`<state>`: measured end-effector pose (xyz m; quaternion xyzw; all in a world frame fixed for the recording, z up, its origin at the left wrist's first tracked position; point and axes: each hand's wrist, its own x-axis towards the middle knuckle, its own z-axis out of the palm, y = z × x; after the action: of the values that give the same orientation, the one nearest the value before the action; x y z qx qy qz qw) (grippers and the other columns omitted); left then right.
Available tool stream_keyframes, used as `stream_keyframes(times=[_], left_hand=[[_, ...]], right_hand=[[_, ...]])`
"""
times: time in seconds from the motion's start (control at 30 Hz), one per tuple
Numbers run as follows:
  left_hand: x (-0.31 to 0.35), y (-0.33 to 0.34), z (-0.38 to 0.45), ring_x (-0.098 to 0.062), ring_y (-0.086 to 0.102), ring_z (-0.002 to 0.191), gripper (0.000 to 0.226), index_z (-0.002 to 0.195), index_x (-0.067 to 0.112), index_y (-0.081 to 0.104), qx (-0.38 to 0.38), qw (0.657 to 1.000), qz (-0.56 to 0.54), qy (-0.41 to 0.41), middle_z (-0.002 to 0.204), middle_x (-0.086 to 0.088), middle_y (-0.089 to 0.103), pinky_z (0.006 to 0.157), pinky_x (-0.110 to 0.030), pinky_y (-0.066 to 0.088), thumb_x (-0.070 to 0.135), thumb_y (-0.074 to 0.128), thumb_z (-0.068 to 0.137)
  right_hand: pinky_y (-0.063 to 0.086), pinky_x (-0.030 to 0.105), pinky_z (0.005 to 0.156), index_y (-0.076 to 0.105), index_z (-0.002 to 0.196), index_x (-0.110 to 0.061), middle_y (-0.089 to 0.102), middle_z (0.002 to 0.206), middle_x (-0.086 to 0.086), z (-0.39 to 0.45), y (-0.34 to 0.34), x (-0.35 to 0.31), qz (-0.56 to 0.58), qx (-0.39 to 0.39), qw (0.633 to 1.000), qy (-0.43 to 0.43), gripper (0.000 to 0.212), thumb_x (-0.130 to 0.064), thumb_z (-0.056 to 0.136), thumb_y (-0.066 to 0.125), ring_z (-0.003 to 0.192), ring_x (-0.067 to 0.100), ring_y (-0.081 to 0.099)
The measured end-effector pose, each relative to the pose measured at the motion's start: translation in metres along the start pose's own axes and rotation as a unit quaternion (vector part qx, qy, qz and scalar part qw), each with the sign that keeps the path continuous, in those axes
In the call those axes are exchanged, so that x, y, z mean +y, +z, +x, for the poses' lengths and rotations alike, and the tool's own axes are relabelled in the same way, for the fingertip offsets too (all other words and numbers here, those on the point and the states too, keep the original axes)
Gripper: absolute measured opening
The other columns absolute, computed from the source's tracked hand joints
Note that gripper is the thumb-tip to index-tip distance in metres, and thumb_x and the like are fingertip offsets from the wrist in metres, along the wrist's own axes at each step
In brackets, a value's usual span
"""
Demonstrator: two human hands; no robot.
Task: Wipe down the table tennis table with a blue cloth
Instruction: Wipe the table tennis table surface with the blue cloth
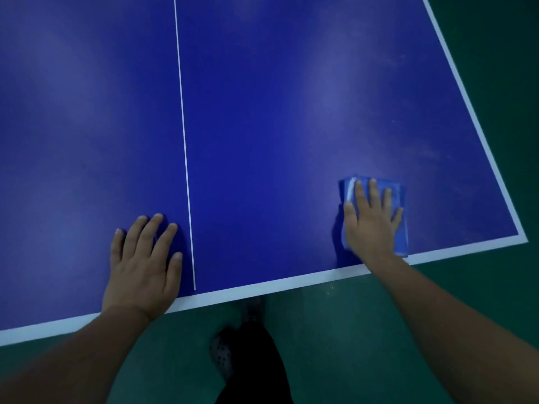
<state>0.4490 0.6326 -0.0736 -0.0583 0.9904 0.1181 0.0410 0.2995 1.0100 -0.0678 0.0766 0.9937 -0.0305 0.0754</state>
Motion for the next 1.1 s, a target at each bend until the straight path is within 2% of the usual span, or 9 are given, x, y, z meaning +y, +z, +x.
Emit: stream_keyframes(times=[0.1, 0.17, 0.3, 0.4, 0.57, 0.77, 0.87, 0.97, 1.1], left_hand=[[0.001, -0.001, 0.001, -0.035, 0.026, 0.145, 0.062, 0.142, 0.006, 0.05, -0.001, 1.0, 0.0, -0.001, 0.152, -0.016, 0.039, 0.119, -0.059, 0.013, 0.041, 0.026, 0.097], [0.001, -0.001, 0.001, -0.036, 0.026, 0.145, 0.061, 0.142, 0.006, 0.05, 0.005, 1.0, -0.002, 0.0, 0.151, -0.016, 0.04, 0.119, -0.059, 0.013, 0.04, 0.026, 0.097], [0.001, 0.001, 0.0, -0.037, 0.028, 0.144, 0.06, 0.141, 0.005, 0.051, 0.022, 1.0, -0.012, 0.0, 0.151, -0.017, 0.041, 0.119, -0.059, 0.014, 0.039, 0.026, 0.098], [0.0, 0.003, -0.001, -0.036, 0.028, 0.144, 0.06, 0.142, 0.007, 0.05, 0.02, 1.0, -0.008, -0.001, 0.152, -0.016, 0.04, 0.119, -0.058, 0.013, 0.039, 0.025, 0.098], [0.001, 0.001, 0.0, -0.036, 0.028, 0.144, 0.061, 0.142, 0.007, 0.051, 0.027, 1.0, -0.006, -0.003, 0.152, -0.016, 0.041, 0.12, -0.056, 0.012, 0.04, 0.025, 0.098], [0.0, 0.004, 0.0, -0.037, 0.032, 0.141, 0.062, 0.139, 0.007, 0.055, 0.048, 0.998, -0.045, -0.012, 0.149, -0.016, 0.045, 0.118, -0.049, 0.012, 0.041, 0.027, 0.096], [0.006, 0.001, 0.002, -0.036, 0.03, 0.142, 0.064, 0.138, 0.006, 0.054, 0.039, 0.997, -0.058, -0.042, 0.15, -0.016, 0.044, 0.118, -0.05, 0.012, 0.044, 0.025, 0.096], [0.043, -0.001, 0.001, -0.038, 0.032, 0.14, 0.062, 0.138, 0.003, 0.052, 0.066, 0.994, -0.052, -0.063, 0.149, -0.02, 0.043, 0.117, -0.054, 0.014, 0.04, 0.03, 0.093], [0.14, 0.01, 0.007, -0.041, 0.034, 0.139, 0.06, 0.137, 0.0, 0.051, 0.068, 0.992, -0.095, -0.035, 0.148, -0.023, 0.042, 0.118, -0.056, 0.017, 0.037, 0.032, 0.093]], right_hand=[[0.004, 0.065, 0.119, 0.015, 0.159, -0.034, 0.007, 0.168, -0.004, -0.012, 0.01, -0.064, 0.039, 0.034, 0.997, 0.065, 0.058, -0.049, 0.104, 0.026, 0.154, 0.029, 0.003], [0.008, 0.067, 0.118, 0.027, 0.156, -0.031, 0.018, 0.166, -0.001, -0.053, 0.026, -0.121, 0.026, 0.051, 0.993, -0.107, 0.057, -0.047, 0.102, 0.029, 0.152, 0.033, 0.014], [0.012, 0.064, 0.118, 0.037, 0.151, -0.036, 0.027, 0.163, -0.004, -0.115, 0.038, -0.12, -0.008, -0.01, 0.891, -0.454, 0.051, -0.051, 0.102, 0.036, 0.152, 0.031, 0.018], [0.02, 0.066, 0.115, 0.043, 0.149, -0.034, 0.034, 0.16, -0.002, -0.08, 0.025, -0.067, -0.052, -0.004, 0.893, -0.447, 0.053, -0.051, 0.099, 0.037, 0.149, 0.033, 0.027], [-0.002, 0.062, 0.119, 0.019, 0.157, -0.038, 0.007, 0.168, -0.008, -0.032, 0.014, -0.114, -0.026, -0.013, 0.981, -0.19, 0.058, -0.054, 0.101, 0.02, 0.154, 0.028, 0.0], [0.001, 0.061, 0.119, 0.038, 0.151, -0.039, 0.028, 0.163, -0.005, -0.106, 0.033, -0.128, -0.023, -0.039, 0.846, -0.532, 0.053, -0.052, 0.101, 0.026, 0.152, 0.031, 0.016], [0.013, 0.064, 0.117, 0.046, 0.147, -0.037, 0.035, 0.159, -0.004, -0.074, 0.021, -0.039, -0.015, -0.016, 0.904, -0.428, 0.05, -0.05, 0.099, 0.036, 0.149, 0.032, 0.027], [0.006, 0.06, 0.12, 0.025, 0.155, -0.041, 0.013, 0.166, -0.01, -0.023, 0.002, 0.059, -0.046, -0.03, 0.975, -0.216, 0.055, -0.053, 0.102, 0.024, 0.155, 0.025, 0.006], [0.003, 0.063, 0.119, 0.016, 0.158, -0.038, 0.006, 0.168, -0.008, 0.005, -0.001, 0.069, -0.007, 0.003, 1.0, -0.001, 0.057, -0.051, 0.103, 0.023, 0.154, 0.028, 0.001]])
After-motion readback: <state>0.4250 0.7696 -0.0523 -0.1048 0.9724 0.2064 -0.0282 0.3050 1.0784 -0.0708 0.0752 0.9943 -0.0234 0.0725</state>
